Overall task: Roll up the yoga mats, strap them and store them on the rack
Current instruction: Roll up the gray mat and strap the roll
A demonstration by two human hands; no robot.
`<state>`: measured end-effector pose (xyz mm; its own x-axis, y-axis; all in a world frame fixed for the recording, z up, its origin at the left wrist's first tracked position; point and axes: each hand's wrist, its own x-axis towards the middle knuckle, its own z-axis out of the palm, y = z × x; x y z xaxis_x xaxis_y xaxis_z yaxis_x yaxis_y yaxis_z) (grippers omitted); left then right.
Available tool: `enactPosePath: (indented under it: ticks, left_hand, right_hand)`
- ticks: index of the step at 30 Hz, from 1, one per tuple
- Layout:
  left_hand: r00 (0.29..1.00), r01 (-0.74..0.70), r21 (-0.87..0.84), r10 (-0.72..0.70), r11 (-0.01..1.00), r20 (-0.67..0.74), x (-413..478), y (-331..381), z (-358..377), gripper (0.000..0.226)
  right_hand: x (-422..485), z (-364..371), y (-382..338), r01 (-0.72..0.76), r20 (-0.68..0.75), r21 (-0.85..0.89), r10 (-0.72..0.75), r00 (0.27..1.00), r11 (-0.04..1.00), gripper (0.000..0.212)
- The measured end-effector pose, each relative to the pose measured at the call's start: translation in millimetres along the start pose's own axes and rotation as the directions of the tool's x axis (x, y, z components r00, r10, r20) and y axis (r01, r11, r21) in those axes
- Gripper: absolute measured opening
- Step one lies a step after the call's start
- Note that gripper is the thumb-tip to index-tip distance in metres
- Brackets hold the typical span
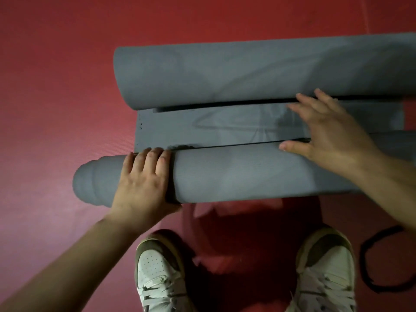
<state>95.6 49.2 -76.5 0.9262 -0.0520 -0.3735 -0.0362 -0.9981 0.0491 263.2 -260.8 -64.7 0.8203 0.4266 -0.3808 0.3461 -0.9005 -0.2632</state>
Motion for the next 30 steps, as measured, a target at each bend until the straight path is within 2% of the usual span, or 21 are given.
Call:
enactPosePath:
  ticks: [3, 4, 5, 8, 11, 13, 17, 22, 24, 27, 30]
  left_hand:
    - [0.998, 0.002, -0.04, -0.005, 0.999, -0.065, 5.9, -7.8, -3.2, 0.117]
    - [0.998, 0.006, -0.061, -0.009, 0.998, -0.061, 7.6, -9.7, -5.0, 0.117]
    - [0.998, 0.022, -0.088, -0.027, 0.996, -0.053, 9.0, -10.4, -6.8, 0.117]
    - [0.995, 0.08, -0.15, -0.089, 0.985, -0.052, 12.9, -9.2, -11.8, 0.116]
    - [0.996, 0.049, -0.152, -0.059, 0.987, -0.064, 13.7, -10.5, -15.5, 0.114]
    - [0.996, 0.032, -0.109, -0.041, 0.994, -0.081, 15.1, -9.6, -16.5, 0.111]
    - [1.0, 0.01, 0.035, -0.009, 0.999, -0.025, 25.0, -6.0, -13.3, 0.122]
    - [1.0, 0.013, -0.042, -0.011, 0.999, 0.029, 24.8, -9.8, -22.7, 0.107]
    - [0.995, -0.011, -0.085, 0.019, 0.996, 0.094, 18.8, -14.3, -22.1, 0.111]
    - [0.963, -0.026, -0.158, 0.067, 0.987, 0.263, 13.0, -19.1, -22.9, 0.116]
    - [0.934, 0.001, -0.216, 0.076, 0.976, 0.35, 17.2, -20.7, -23.2, 0.117]
  right_hand:
    - [-9.5, 4.2, -6.8, 0.035, -0.085, 0.045, -0.031, 0.996, 0.998, 0.057]
    - [-16.3, 5.8, -9.0, 0.077, -0.093, 0.037, -0.073, 0.993, 0.996, 0.055]
    - [-23.4, 6.7, -10.3, 0.122, -0.091, 0.012, -0.121, 0.989, 0.992, 0.063]
    - [-40.1, 6.5, -12.1, 0.186, 0.037, -0.139, -0.183, 0.982, 0.973, 0.11]
    - [-37.4, 7.3, -14.4, 0.182, 0.141, -0.257, -0.149, 0.979, 0.949, 0.129]
    - [-28.0, 4.3, -18.4, 0.165, 0.183, -0.285, -0.116, 0.976, 0.944, 0.131]
    - [-14.0, -2.8, -18.8, 0.169, 0.205, -0.268, -0.115, 0.972, 0.948, 0.123]
    - [-14.9, -11.2, -21.1, 0.184, 0.304, -0.236, -0.107, 0.947, 0.954, 0.115]
    - [-18.6, -16.6, -24.3, 0.204, 0.398, -0.203, -0.11, 0.911, 0.958, 0.112]
    - [-21.7, -21.0, -30.4, 0.182, 0.508, -0.121, -0.097, 0.856, 0.976, 0.105]
    - [-23.8, -20.2, -29.9, 0.157, 0.526, -0.096, -0.084, 0.846, 0.983, 0.125]
